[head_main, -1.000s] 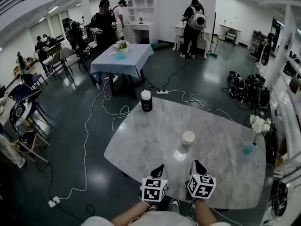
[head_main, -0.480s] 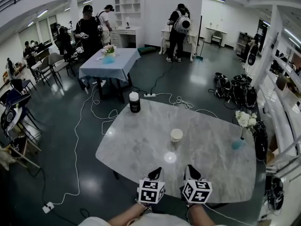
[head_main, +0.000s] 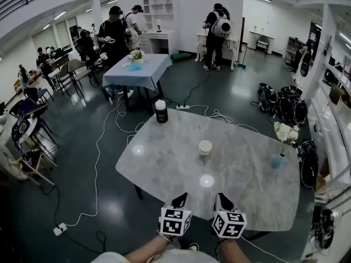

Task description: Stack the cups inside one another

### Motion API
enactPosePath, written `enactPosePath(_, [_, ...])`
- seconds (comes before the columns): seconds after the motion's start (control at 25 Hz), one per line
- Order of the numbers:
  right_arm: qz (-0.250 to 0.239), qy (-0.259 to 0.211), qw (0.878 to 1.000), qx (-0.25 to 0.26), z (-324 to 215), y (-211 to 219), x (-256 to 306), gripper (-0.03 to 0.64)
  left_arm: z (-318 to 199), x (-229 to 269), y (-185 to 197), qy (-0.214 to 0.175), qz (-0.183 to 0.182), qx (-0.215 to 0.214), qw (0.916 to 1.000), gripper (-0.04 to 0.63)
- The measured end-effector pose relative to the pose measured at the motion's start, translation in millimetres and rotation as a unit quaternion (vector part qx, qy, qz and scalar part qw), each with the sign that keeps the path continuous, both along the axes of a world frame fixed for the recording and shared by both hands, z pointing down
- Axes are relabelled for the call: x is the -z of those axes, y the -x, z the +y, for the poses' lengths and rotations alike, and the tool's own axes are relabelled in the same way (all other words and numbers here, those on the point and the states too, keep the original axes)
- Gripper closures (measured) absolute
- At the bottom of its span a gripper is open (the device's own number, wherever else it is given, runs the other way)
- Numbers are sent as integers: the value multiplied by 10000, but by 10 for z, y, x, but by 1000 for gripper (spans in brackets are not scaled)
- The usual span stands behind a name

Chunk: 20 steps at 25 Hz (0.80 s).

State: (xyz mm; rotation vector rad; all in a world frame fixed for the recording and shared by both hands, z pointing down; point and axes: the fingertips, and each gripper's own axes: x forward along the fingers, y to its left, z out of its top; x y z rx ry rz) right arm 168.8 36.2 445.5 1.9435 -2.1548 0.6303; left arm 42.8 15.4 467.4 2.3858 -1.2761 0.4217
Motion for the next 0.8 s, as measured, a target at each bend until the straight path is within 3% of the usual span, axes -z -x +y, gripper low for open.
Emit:
enactPosePath(0.28, [-131,-7,9999,97,186,-18,2,597,259,-22,-6,114,4,209,9997,600])
enactPosePath(0.8, [-64,-240,9996,101,-42,67,176,607,43,111,-57,-95,140,61,9998,600])
